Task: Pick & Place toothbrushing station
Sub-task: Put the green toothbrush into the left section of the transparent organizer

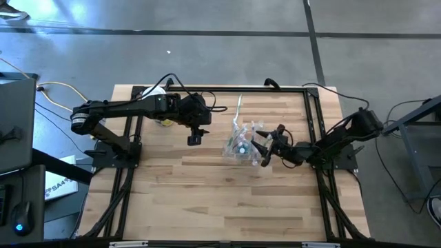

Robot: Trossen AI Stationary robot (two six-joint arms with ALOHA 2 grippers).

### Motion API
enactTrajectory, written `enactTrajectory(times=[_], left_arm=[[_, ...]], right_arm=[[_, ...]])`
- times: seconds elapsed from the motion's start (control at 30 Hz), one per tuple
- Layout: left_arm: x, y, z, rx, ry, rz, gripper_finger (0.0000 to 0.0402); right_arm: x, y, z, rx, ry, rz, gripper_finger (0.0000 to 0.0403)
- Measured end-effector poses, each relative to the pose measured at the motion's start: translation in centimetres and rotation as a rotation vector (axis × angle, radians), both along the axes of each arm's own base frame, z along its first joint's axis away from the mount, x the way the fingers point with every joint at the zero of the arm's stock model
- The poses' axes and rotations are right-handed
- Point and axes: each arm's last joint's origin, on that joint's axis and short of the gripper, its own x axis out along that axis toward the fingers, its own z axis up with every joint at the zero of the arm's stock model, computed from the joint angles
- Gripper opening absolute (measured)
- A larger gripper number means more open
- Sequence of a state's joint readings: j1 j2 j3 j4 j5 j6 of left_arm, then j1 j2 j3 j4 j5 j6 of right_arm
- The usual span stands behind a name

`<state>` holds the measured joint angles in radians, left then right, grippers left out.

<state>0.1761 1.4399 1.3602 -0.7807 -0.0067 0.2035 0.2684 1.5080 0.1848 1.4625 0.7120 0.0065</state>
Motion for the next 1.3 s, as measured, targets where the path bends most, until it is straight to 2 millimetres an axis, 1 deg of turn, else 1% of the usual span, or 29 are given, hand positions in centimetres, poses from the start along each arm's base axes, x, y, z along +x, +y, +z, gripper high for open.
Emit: enactTrajectory(times=[0.43, 0.57, 0.7, 0.83, 0.97, 1.03, 1.1, 1.17, 1.3], left_arm=[[0.0, 0.0, 0.0, -0.001, 0.004, 0.0, 0.0212], [0.0, 0.0, 0.0, -0.001, 0.005, -0.001, 0.0212], [0.0, 0.0, 0.0, 0.005, 0.006, -0.006, 0.0212], [0.1, 0.1, 0.1, 0.066, -0.005, -0.048, 0.0212], [0.3, 0.4, 0.3, 0.192, -0.003, -0.107, 0.0212], [0.4, 1.2, 0.6, 0.226, -0.039, -0.089, 0.0212], [0.4, 2.5, 0.9, 0.242, -0.077, -0.051, 0.0212], [0.1, 4.2, 1.1, 0.246, -0.1, -0.03, 0.0212], [-1.1, 8.1, 1.4, 0.182, -0.178, -0.012, 0.0212]], right_arm=[[-1.1, -0.2, 3.6, -0.127, -0.099, -0.002, 0.0223], [-1.3, -0.2, 5.1, -0.177, -0.144, -0.005, 0.0223], [-1.8, 0.3, 6.4, -0.22, -0.167, 0.007, 0.0223], [-2.1, 1.2, 7.4, -0.229, -0.158, 0.036, 0.0223], [-2.5, 2.2, 8.6, -0.222, -0.172, 0.09, 0.0223], [-2.7, 2.6, 9.2, -0.226, -0.181, 0.111, 0.0223], [-3.0, 3.0, 9.7, -0.241, -0.18, 0.12, 0.0223], [-3.2, 3.4, 10.2, -0.257, -0.16, 0.106, 0.0223], [-3.5, 3.9, 11.1, -0.289, -0.101, 0.047, 0.0223]])
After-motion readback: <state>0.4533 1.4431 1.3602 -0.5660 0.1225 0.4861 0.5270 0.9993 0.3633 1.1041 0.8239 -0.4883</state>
